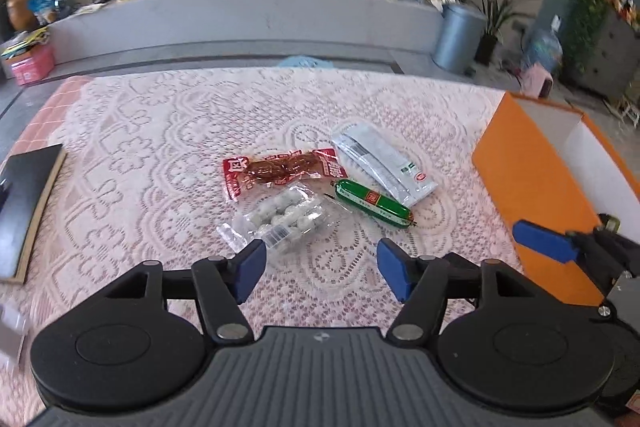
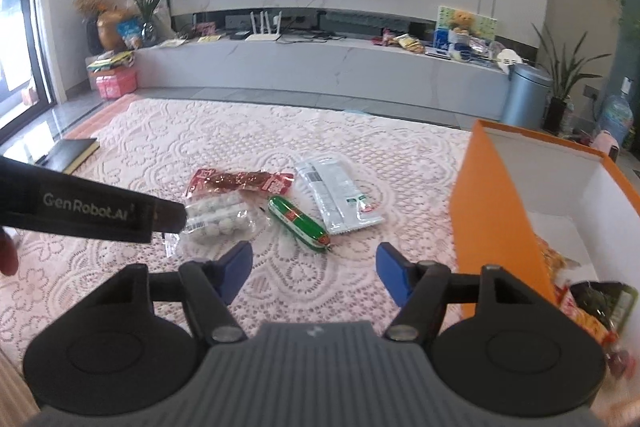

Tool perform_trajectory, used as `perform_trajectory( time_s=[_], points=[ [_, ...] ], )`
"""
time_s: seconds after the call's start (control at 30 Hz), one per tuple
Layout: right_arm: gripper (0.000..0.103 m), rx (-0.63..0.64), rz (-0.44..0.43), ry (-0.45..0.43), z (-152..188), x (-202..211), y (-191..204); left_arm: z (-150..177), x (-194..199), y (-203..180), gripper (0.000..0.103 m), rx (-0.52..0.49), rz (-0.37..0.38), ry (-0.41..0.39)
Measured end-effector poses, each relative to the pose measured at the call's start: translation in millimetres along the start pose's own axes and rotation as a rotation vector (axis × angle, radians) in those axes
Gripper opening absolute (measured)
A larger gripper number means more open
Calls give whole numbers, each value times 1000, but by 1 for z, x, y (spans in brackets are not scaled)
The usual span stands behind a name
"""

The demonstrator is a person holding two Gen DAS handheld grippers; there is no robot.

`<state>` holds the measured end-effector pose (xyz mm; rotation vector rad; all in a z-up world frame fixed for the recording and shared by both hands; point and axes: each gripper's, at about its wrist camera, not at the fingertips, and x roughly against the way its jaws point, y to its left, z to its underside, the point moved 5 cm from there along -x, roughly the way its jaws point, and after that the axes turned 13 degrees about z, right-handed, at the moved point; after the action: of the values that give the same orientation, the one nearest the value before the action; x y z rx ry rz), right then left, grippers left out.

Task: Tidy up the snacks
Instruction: 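Return both tools to the remaining snacks on the table, then grasp the green sausage with the right tool while the left tool grasps the clear quail-egg pack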

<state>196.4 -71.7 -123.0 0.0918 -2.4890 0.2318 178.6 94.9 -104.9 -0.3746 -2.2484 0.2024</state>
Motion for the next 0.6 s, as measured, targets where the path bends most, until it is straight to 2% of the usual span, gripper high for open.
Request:
perform_trajectory(
  time_s=[0.17,0.33,0.37,0.47,0.6],
  points=[
    [66,44,-13,3,-6,-30,6,-8,-28,6,85,-58,13,72],
    [66,85,-25,-19,-10,-61,11,-20,-47,16,86,-100,27,112],
    [66,95,-28,-25,-10,-66,13,-23,-50,19,86,-98,37,115],
    [55,130,-32,-35,-11,-80,20,-24,-57,26,86,-139,71,96],
    [54,139,-65,-37,-10,-95,26,-20,-63,37,86,-139,128,81]
  ],
)
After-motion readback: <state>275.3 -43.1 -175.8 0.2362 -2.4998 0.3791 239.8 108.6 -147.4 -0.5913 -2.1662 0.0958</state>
